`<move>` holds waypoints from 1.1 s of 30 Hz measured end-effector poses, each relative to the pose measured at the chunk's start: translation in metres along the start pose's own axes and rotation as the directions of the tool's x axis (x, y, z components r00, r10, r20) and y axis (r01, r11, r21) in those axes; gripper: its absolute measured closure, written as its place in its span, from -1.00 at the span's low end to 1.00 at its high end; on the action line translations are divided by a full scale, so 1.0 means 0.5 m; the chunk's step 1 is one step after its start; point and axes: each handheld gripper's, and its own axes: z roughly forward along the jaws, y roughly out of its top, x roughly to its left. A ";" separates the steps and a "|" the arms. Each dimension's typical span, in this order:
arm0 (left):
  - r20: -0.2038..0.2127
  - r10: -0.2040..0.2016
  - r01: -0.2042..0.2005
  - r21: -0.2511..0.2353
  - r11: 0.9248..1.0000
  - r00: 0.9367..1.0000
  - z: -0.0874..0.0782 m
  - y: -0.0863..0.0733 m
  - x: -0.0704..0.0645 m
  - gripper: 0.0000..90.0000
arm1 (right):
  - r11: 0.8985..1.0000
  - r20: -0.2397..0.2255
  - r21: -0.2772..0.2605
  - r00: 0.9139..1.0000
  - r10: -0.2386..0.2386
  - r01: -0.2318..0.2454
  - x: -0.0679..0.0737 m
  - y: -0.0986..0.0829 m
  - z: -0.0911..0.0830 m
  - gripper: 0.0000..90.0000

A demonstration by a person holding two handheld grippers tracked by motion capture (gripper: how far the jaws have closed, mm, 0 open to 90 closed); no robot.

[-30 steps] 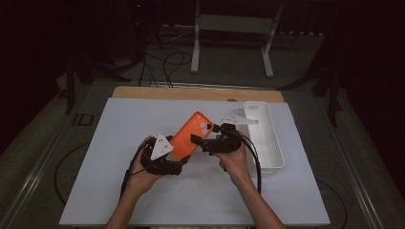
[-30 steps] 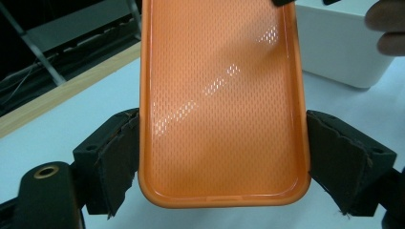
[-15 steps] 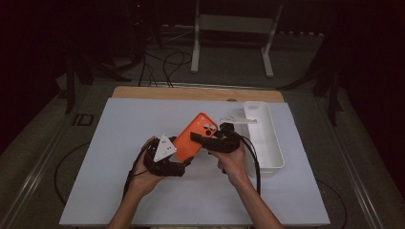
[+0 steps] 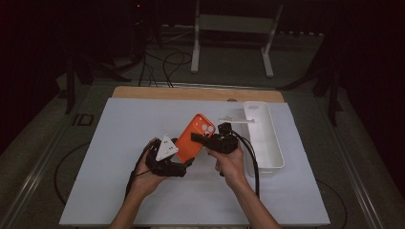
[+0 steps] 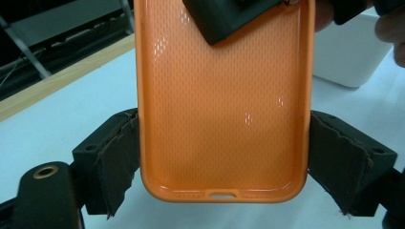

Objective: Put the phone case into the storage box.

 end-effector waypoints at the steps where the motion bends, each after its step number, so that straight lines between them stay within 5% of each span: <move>1: 0.000 -0.001 0.001 0.004 1.000 1.000 0.001 0.000 0.000 -0.64 | 1.000 0.004 -0.001 1.000 0.003 -0.003 0.001 -0.001 0.000 0.85; 18: -0.039 -0.013 0.014 0.023 1.000 0.999 0.009 -0.002 -0.001 -0.78 | 1.000 0.039 0.000 0.999 -0.018 0.018 0.021 0.001 0.005 0.92; 22: -0.022 -0.039 0.039 0.021 0.999 0.999 0.006 -0.002 0.005 -0.92 | 0.999 0.047 -0.006 0.998 -0.032 0.032 0.020 0.001 0.002 0.92; 33: 0.000 -0.071 0.071 0.004 0.997 0.997 -0.003 -0.001 0.017 -0.93 | 0.999 0.058 -0.006 0.997 -0.054 0.054 0.017 0.004 -0.010 0.92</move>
